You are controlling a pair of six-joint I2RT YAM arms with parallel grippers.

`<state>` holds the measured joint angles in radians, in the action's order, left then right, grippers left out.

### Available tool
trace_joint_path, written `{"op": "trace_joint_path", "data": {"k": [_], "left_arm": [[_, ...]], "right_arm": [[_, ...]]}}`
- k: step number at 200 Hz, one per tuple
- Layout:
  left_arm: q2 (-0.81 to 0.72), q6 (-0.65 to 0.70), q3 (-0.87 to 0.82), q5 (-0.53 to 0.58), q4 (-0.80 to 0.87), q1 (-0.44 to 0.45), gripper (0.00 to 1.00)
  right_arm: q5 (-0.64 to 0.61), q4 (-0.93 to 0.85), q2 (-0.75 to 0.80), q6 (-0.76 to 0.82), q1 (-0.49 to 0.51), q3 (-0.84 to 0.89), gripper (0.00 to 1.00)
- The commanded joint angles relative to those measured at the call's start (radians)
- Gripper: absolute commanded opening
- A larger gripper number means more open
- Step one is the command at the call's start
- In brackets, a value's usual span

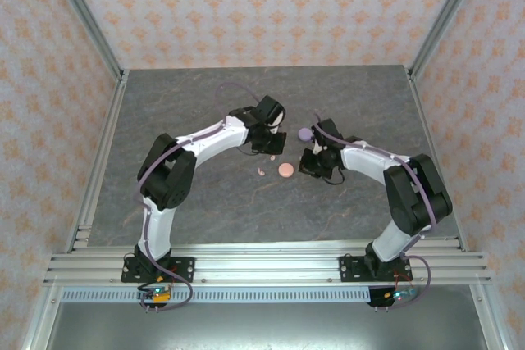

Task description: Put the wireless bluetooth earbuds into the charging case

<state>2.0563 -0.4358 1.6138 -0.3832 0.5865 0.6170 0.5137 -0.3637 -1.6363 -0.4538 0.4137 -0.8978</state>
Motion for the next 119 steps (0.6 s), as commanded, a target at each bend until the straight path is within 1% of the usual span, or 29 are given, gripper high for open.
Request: {"op": "trace_joint_path", "data": {"k": [1, 25, 50, 100, 119], "left_arm": [[0.076, 0.022, 0.062, -0.018, 0.037, -0.002, 0.03], [0.122, 0.013, 0.101, -0.04, 0.03, -0.002, 0.0], [0.155, 0.001, 0.116, -0.06, 0.016, -0.002, 0.0], [0.162, 0.01, 0.103, -0.077, 0.023, 0.001, 0.0], [0.146, 0.026, 0.086, -0.058, 0.038, 0.01, 0.0]], "right_arm": [[0.065, 0.068, 0.033, -0.035, 0.005, 0.046, 0.12], [0.109, 0.131, 0.02, -0.059, 0.004, 0.077, 0.11], [0.144, 0.185, -0.008, -0.085, 0.004, 0.088, 0.1], [0.13, 0.207, -0.053, -0.102, 0.006, 0.07, 0.1], [0.125, 0.209, -0.07, -0.104, 0.006, 0.056, 0.1]]}}
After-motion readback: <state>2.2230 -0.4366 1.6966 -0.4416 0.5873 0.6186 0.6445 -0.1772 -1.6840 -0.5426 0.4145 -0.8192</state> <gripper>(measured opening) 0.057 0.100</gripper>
